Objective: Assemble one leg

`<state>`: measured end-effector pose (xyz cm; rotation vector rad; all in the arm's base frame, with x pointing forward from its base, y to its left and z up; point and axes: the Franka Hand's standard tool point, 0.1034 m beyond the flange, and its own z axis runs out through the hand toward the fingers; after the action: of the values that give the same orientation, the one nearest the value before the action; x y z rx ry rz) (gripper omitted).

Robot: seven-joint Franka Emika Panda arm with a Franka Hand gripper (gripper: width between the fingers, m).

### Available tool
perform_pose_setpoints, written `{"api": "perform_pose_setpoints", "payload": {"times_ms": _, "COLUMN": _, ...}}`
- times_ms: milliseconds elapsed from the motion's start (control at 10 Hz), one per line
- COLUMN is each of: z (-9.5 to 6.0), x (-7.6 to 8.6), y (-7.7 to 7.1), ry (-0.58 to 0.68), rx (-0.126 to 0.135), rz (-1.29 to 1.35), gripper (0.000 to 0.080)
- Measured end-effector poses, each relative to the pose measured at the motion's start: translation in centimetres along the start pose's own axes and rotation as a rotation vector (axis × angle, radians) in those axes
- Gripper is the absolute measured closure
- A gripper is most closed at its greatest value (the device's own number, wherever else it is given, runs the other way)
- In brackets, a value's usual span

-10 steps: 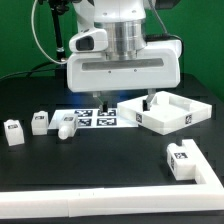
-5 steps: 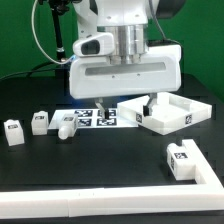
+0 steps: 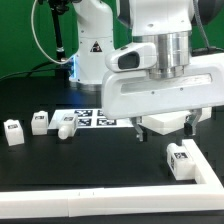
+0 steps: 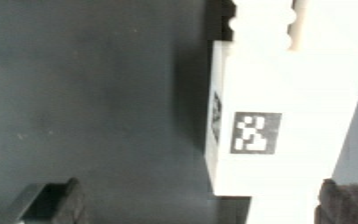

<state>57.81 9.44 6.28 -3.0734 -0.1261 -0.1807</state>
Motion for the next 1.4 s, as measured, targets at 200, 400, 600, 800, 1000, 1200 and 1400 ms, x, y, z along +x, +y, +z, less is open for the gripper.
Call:
{"api": "perform_pose_setpoints", "payload": {"times_ms": 200, "z": 0.0, "x": 0.0, "y": 0.0, "ry": 0.000, "rx": 0.000, "rz": -0.001, "gripper": 0.0150}}
{"api": "perform_pose_setpoints", "payload": {"times_ms": 400, "z": 1.3, "x": -0.5, "y": 0.1, "ry": -0.016, "rx": -0.001, "rz": 0.005, "gripper": 0.0150}}
{"api": "perform_pose_setpoints", "payload": {"times_ms": 600, "z": 3.0, "x": -1.1, "y": 0.2, "ry": -0.018, "rx": -0.004, "rz": 0.008, "gripper": 0.0150}}
{"api": "perform_pose_setpoints", "payload": {"times_ms": 800, "z": 3.5, "x": -1.3, "y": 0.2, "ry": -0.025, "rx": -0.006, "rz": 0.006, "gripper": 0.0150}}
{"api": "perform_pose_setpoints", "payload": {"times_ms": 1000, "z": 3.5, "x": -1.0, "y": 0.7, "ry": -0.009, "rx": -0.008, "rz": 0.007, "gripper": 0.0150}}
{"api": "perform_pose_setpoints", "payload": {"times_ms": 1200, "z": 3.5, "x": -0.7, "y": 1.1, "ry": 0.018, "rx": -0.013, "rz": -0.004, "gripper": 0.0150}}
{"api": "perform_pose_setpoints", "payload": {"times_ms": 1400, "z": 3.4, "x": -0.6, "y": 2.4, "ry": 0.022, "rx": -0.019, "rz": -0.017, "gripper": 0.0150}}
